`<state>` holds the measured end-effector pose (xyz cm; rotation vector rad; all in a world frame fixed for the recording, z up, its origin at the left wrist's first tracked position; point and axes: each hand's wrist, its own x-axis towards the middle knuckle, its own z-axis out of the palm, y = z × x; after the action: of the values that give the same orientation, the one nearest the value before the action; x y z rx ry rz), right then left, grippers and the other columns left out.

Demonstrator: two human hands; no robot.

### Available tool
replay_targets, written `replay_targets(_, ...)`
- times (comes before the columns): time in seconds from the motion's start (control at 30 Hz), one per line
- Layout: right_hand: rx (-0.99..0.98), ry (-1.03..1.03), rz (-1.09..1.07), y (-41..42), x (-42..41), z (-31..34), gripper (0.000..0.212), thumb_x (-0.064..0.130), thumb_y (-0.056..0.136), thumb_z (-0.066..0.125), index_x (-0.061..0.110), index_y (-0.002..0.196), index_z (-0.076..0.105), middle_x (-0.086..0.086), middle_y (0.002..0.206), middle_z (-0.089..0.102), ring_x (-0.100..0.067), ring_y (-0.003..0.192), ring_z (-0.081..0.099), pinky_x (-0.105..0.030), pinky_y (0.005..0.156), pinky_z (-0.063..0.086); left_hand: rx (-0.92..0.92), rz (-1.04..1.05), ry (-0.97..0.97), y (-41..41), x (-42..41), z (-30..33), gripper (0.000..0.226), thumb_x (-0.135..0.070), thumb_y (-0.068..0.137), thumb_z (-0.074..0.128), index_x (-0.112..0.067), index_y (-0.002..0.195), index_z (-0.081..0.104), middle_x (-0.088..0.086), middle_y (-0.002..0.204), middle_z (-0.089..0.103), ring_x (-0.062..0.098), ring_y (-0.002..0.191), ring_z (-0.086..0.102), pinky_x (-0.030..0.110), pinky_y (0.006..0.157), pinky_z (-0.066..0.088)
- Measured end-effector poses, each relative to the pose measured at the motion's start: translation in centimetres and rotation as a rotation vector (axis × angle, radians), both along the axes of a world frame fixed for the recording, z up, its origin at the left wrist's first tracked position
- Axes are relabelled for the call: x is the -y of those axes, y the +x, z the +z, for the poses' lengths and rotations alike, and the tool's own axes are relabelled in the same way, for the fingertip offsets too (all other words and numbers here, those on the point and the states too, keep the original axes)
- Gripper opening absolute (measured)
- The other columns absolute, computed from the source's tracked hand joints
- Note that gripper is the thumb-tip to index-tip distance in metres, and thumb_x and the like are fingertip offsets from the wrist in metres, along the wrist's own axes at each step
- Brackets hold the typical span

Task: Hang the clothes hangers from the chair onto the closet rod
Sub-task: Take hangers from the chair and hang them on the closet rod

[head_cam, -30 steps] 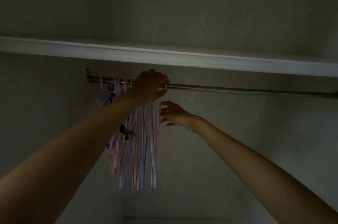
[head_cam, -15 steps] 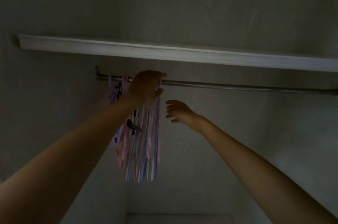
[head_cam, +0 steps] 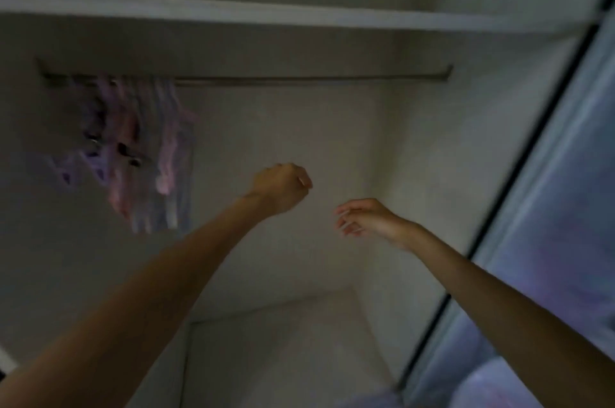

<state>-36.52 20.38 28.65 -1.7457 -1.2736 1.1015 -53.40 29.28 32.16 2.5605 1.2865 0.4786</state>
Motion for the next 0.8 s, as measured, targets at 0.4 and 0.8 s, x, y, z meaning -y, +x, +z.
replay_targets(0.4,-0.146,-0.286,-0.475,17.9,28.6,-14.7,0.023,0.001,0.093,0.04,0.013,0.092,0.06,-0.003,0.072,0.064,-0.005,0.048,0.06,-0.019,0.056,0.038,-0.154,-0.431,-0.43,20.7,19.9,-15.7,0.016,-0.024,0.088,0.057,-0.027,0.098,0.069,-0.002,0.106,0.071,0.017,0.101,0.066,0.027,0.091,0.05)
replay_targets(0.8,-0.18,-0.518,-0.799,29.6,45.6,-25.6,0.024,0.004,0.096,0.037,0.012,0.089,0.058,-0.004,0.07,0.061,0.0,0.039,0.056,-0.016,0.048,0.032,-0.337,-0.568,-0.665,38.6,29.1,-30.7,0.028,-0.024,0.09,0.056,-0.011,0.11,0.069,0.013,0.12,0.065,0.029,0.112,0.062,0.038,0.097,0.049)
